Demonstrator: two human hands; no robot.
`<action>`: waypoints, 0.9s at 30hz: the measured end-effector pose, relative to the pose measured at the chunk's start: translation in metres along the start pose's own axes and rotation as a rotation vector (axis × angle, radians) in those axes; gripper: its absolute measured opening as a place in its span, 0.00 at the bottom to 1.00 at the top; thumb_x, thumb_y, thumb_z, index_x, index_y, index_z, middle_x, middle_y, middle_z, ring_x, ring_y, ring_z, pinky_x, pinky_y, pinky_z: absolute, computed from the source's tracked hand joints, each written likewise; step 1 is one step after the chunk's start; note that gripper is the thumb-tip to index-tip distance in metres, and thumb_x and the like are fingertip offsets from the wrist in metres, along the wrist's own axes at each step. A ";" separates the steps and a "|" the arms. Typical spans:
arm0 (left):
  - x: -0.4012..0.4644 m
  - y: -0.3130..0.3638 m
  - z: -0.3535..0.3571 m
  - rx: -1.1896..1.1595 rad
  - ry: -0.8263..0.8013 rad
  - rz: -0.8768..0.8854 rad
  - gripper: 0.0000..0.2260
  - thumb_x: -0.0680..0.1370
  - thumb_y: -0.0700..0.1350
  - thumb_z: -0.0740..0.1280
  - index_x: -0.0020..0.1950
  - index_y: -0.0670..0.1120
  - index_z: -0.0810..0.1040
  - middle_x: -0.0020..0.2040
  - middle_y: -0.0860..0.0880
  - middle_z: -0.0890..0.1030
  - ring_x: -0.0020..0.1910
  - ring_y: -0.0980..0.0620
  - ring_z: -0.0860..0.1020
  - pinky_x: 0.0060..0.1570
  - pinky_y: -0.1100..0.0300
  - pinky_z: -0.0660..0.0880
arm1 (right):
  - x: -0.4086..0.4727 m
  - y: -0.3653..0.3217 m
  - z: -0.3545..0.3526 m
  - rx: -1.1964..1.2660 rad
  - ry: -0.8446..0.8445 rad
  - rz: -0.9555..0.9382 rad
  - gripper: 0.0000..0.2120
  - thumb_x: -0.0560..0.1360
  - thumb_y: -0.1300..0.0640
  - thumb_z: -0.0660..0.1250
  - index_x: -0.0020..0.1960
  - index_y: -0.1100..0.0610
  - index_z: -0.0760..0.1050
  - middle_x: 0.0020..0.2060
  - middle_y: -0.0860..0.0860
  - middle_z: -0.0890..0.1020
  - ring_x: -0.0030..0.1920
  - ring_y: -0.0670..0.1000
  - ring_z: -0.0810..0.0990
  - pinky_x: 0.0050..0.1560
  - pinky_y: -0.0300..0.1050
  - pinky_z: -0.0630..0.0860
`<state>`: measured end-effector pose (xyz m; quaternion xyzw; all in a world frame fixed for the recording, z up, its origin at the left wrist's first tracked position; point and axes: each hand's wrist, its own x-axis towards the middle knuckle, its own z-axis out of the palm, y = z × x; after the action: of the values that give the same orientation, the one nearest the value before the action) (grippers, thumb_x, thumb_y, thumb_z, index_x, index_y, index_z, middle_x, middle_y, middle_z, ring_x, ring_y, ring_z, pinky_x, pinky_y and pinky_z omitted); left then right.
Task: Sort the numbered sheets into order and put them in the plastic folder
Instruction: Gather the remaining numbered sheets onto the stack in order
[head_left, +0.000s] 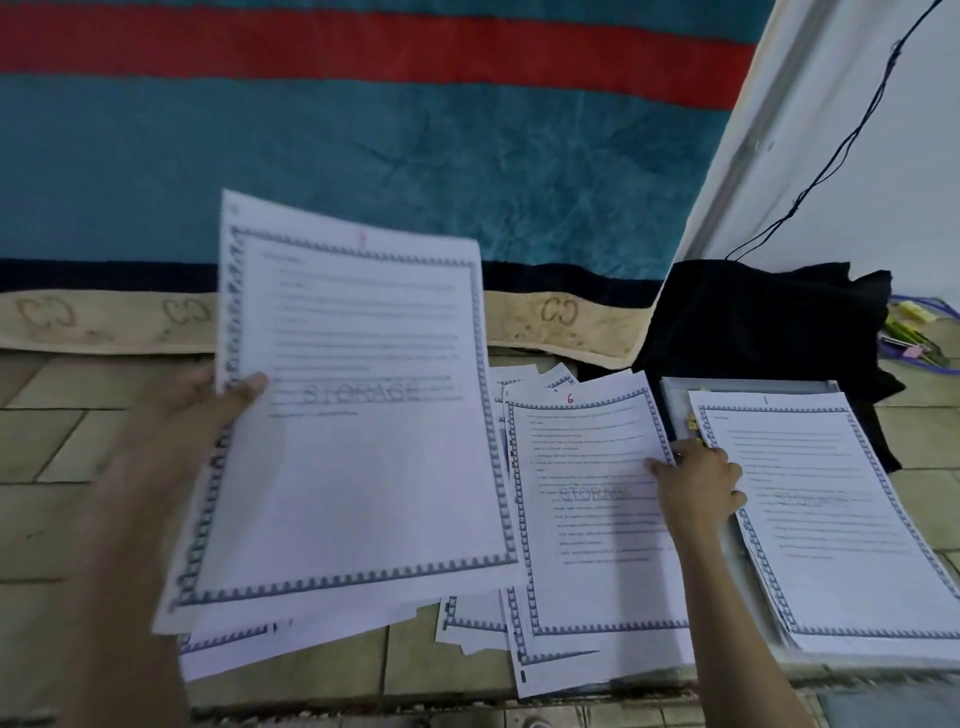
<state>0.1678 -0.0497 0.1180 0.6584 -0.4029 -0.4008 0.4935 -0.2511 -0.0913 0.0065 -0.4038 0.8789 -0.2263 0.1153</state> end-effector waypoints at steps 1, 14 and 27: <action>-0.009 -0.005 0.020 0.041 -0.071 -0.022 0.04 0.74 0.44 0.68 0.40 0.48 0.79 0.29 0.55 0.83 0.25 0.58 0.80 0.25 0.68 0.75 | 0.002 0.002 -0.001 0.048 0.014 -0.005 0.14 0.71 0.56 0.71 0.56 0.57 0.79 0.56 0.61 0.77 0.60 0.63 0.69 0.58 0.57 0.64; -0.004 -0.085 0.083 -0.023 -0.218 -0.332 0.13 0.77 0.40 0.66 0.61 0.40 0.77 0.56 0.47 0.79 0.55 0.47 0.77 0.58 0.57 0.71 | 0.023 0.008 -0.075 0.567 0.221 -0.281 0.14 0.77 0.51 0.59 0.45 0.63 0.70 0.35 0.57 0.74 0.40 0.55 0.72 0.41 0.46 0.64; 0.008 -0.097 0.074 -0.121 -0.263 -0.441 0.33 0.60 0.77 0.61 0.52 0.56 0.82 0.60 0.47 0.79 0.60 0.44 0.75 0.67 0.41 0.66 | -0.078 -0.058 0.042 0.363 -0.337 -0.291 0.10 0.75 0.57 0.67 0.51 0.63 0.71 0.44 0.55 0.78 0.45 0.54 0.76 0.39 0.36 0.73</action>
<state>0.1154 -0.0626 0.0083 0.6418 -0.2856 -0.6042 0.3761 -0.1463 -0.0784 -0.0001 -0.5303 0.7253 -0.3236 0.2966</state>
